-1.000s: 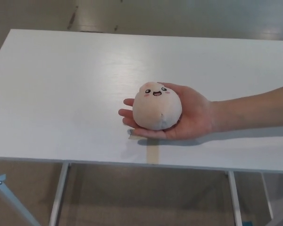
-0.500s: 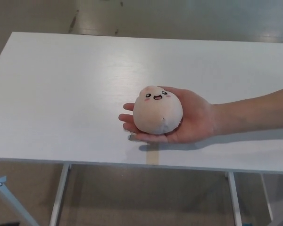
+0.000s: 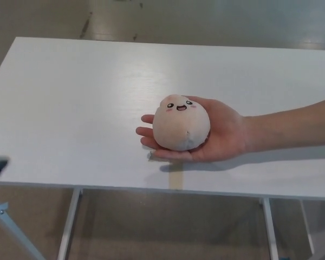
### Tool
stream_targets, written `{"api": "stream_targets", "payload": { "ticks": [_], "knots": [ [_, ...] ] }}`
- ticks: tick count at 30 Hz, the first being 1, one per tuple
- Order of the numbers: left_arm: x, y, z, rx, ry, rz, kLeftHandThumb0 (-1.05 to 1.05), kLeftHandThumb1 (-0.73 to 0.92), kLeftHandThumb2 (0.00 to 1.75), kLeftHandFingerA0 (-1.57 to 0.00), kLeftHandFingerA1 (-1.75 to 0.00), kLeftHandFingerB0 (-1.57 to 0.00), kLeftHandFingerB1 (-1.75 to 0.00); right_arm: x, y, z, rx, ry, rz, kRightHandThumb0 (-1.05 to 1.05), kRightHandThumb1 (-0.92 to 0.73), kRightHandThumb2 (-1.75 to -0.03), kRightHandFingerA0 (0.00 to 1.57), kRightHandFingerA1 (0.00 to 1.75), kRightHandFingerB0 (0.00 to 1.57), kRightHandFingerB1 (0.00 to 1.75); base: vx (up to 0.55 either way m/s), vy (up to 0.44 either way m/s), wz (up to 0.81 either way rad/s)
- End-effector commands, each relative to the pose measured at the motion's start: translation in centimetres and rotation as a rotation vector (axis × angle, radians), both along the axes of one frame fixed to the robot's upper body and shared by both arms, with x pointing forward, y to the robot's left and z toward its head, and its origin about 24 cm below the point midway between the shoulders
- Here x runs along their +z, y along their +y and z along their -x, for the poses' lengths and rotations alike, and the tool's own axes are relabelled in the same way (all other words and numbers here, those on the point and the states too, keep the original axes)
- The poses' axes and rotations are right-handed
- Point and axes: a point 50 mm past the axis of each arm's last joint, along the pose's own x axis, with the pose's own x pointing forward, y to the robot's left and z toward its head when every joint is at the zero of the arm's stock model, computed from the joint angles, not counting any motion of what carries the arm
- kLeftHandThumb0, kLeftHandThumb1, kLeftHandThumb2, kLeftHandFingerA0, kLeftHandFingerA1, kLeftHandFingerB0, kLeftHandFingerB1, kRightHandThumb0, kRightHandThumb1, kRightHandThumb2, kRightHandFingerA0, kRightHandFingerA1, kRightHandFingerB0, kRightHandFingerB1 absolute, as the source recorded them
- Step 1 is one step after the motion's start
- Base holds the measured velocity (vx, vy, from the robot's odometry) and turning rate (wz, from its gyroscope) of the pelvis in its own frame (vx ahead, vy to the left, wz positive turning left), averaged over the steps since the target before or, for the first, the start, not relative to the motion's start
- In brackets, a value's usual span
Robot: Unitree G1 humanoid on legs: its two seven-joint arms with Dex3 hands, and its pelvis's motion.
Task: Use the left hand to take the pink dumpling toy on a person's hand and put it on the desk.
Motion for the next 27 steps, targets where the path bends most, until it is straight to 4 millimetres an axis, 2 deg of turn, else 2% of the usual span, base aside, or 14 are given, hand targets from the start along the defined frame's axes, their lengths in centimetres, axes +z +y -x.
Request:
{"api": "stream_targets", "payload": {
  "ticks": [1,4,11,12,13,15,20,21,27],
  "knots": [
    [3.5,-0.8,-3.1,-0.07,-0.058,0.076,-0.52,0.41,0.54,-0.34,-0.36,-0.32,-0.32,-0.1,-0.8,0.9,0.028,0.04,0.012,-0.29,-0.66,-0.59,0.59,0.44,0.45,0.39,0.0,0.0,0.0],
    [4.1,-1.1,-4.3,-0.081,-0.059,0.065,-0.52,0.41,0.54,-0.34,-0.35,-0.31,-0.31,-0.1,-0.8,0.8,0.032,0.039,0.013,-0.29,-0.66,-0.59,0.58,0.44,0.44,0.39,0.0,0.0,0.0],
    [7.1,-2.7,-9.7,-0.081,-0.04,0.032,-0.5,0.42,0.54,-0.35,-0.36,-0.31,-0.31,0.0,-0.9,0.6,0.026,0.032,0.014,-0.29,-0.66,-0.6,0.58,0.44,0.47,0.4,0.0,0.0,0.0],
    [7.1,-2.7,-9.7,-0.081,-0.04,0.032,-0.5,0.42,0.54,-0.35,-0.36,-0.31,-0.31,0.0,-0.9,0.6,0.026,0.032,0.014,-0.29,-0.66,-0.6,0.58,0.44,0.47,0.4,0.0,0.0,0.0],
    [7.4,-3.0,-10.6,-0.081,-0.034,0.029,-0.56,0.38,0.67,-0.31,-0.42,-0.28,-0.39,0.0,-0.9,0.6,0.025,0.032,0.014,-0.29,-0.66,-0.59,0.59,0.44,0.47,0.4,0.0,0.0,0.0],
    [7.9,-3.9,-12.9,-0.087,-0.001,0.033,-0.57,0.38,0.68,-0.32,-0.42,-0.28,-0.39,0.0,-0.9,0.6,0.021,0.032,0.013,-0.29,-0.66,-0.59,0.59,0.44,0.47,0.4,0.0,0.0,0.0],
    [8.0,-5.3,-15.8,-0.089,0.056,0.023,-0.57,0.38,0.68,-0.34,-0.43,-0.29,-0.39,0.1,-0.8,0.4,0.018,0.026,0.006,-0.29,-0.66,-0.59,0.59,0.44,0.47,0.4,0.0,0.0,0.0],
    [7.7,-6.0,-17.0,-0.092,0.087,0.017,-0.57,0.38,0.68,-0.35,-0.44,-0.29,-0.39,0.1,-0.8,0.4,0.013,0.025,0.007,-0.29,-0.66,-0.6,0.59,0.44,0.47,0.4,0.0,0.0,0.0],
    [6.7,-8.5,-19.8,-0.091,0.156,-0.072,-0.58,0.38,0.68,-0.36,-0.44,-0.29,-0.39,0.1,-0.8,0.4,0.008,0.02,0.004,-0.29,-0.66,-0.59,0.58,0.44,0.46,0.39,0.0,0.0,0.0]
  ]
}}
